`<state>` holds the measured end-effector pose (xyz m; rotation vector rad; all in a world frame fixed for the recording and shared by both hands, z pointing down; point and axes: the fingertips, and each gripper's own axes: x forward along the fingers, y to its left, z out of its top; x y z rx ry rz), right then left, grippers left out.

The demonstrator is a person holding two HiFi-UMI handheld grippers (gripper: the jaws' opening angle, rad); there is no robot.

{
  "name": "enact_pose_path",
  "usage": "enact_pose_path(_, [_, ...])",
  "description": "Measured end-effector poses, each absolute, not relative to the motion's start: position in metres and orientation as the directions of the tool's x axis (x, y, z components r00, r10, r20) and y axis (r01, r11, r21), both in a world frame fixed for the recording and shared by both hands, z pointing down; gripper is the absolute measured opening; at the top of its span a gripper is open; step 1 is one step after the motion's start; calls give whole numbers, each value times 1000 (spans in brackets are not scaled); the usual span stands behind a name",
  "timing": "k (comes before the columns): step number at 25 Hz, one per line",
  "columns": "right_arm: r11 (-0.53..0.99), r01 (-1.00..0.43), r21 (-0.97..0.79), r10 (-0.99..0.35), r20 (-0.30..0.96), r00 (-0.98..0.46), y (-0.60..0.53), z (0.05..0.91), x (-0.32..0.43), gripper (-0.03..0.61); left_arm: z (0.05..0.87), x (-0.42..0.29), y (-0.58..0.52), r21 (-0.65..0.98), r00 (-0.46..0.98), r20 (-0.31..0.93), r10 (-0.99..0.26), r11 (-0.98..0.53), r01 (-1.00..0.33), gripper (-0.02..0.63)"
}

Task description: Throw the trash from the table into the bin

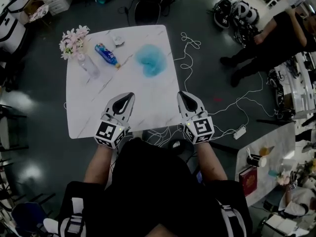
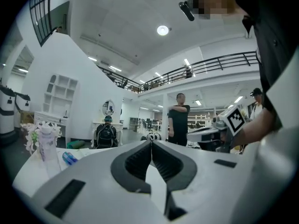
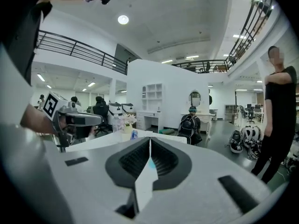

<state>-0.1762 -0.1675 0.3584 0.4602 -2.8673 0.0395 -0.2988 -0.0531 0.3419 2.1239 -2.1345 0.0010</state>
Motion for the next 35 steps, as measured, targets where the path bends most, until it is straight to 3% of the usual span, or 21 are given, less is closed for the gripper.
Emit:
enact_pose_path(11, [977, -204, 68, -214, 418, -883, -188, 450, -277, 8, 372, -383, -44, 137, -78, 130, -989, 96, -986, 15])
enact_pose_path(17, [973, -223, 55, -222, 479, -849, -202, 487, -310, 11, 392, -416, -41, 154, -91, 166, -982, 117, -981, 15])
enact_pose_path(22, [964, -255, 79, -253, 572, -780, -216, 526, -328, 135, 409, -430, -47, 174, -74, 198, -977, 109, -979, 15])
enact_pose_path(35, [939, -342, 33, -264, 706, -657, -253, 594, -341, 204, 430, -442, -52, 192, -79, 268, -960, 133, -972, 15])
